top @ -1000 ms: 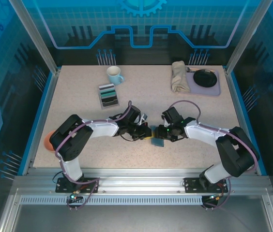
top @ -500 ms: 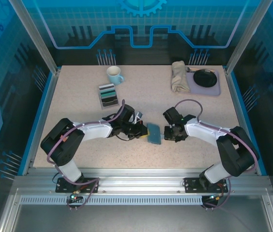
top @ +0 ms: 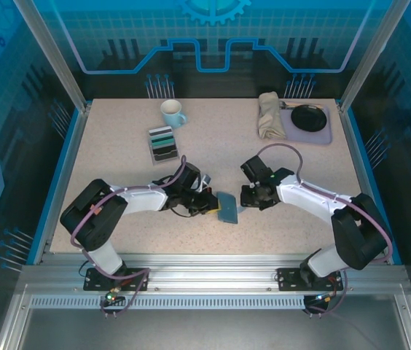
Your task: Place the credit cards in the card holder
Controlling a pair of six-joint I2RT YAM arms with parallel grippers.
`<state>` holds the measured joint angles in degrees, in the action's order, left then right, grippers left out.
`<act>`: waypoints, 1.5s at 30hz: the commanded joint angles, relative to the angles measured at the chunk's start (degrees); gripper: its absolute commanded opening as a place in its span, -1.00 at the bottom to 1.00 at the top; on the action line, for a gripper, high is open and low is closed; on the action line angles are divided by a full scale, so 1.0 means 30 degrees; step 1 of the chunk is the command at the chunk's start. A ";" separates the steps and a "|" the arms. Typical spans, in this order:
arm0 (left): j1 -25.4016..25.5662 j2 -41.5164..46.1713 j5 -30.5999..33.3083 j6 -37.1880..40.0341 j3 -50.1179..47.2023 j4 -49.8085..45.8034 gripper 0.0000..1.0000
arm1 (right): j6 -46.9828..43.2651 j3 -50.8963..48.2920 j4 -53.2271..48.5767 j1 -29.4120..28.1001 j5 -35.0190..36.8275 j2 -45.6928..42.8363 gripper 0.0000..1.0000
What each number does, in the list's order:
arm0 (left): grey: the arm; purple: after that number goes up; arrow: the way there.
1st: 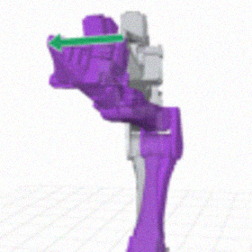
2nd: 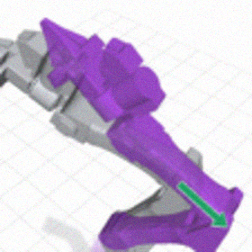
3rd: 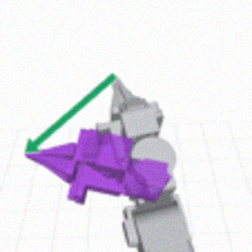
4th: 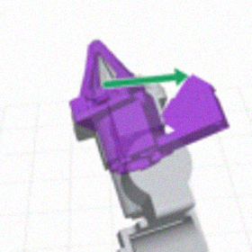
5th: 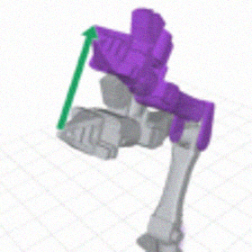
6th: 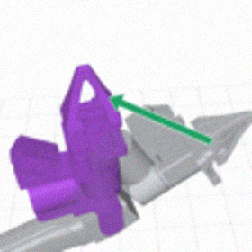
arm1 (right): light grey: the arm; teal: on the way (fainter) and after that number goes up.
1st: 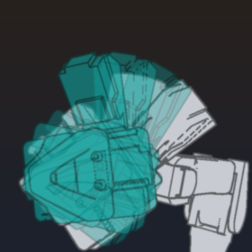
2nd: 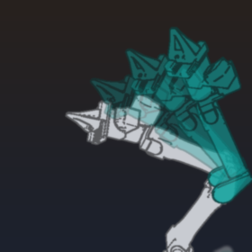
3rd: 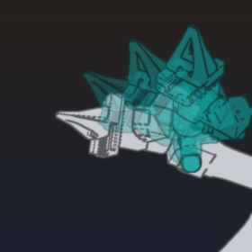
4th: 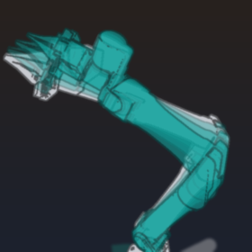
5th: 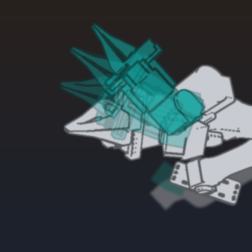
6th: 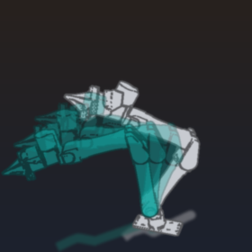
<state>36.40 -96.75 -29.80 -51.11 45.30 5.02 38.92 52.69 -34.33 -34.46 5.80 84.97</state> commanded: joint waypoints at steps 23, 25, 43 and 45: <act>-0.0093 0.1632 0.1314 0.0672 -0.1279 -0.1917 -0.95 | 0.1297 -0.0643 0.1167 -0.1310 -0.1319 0.3562 -0.68; -0.0093 0.1710 0.1528 0.0810 -0.1253 -0.2378 -0.87 | 0.1213 -0.0658 0.1168 -0.1317 -0.1325 0.3767 -0.67; -0.2944 0.5211 0.9184 0.3302 0.3959 -1.3375 0.62 | -0.1017 0.3183 0.1492 -0.0647 -0.3162 0.1687 -0.19; -0.4447 0.5510 0.9045 0.3741 0.4225 -1.3556 0.74 | -0.1091 0.3538 0.1336 -0.0530 -0.3331 0.1960 -0.18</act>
<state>27.59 -81.76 -5.10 -42.54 56.45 -29.08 37.08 61.65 -29.02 -36.93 -2.11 90.00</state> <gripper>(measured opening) 0.855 0.407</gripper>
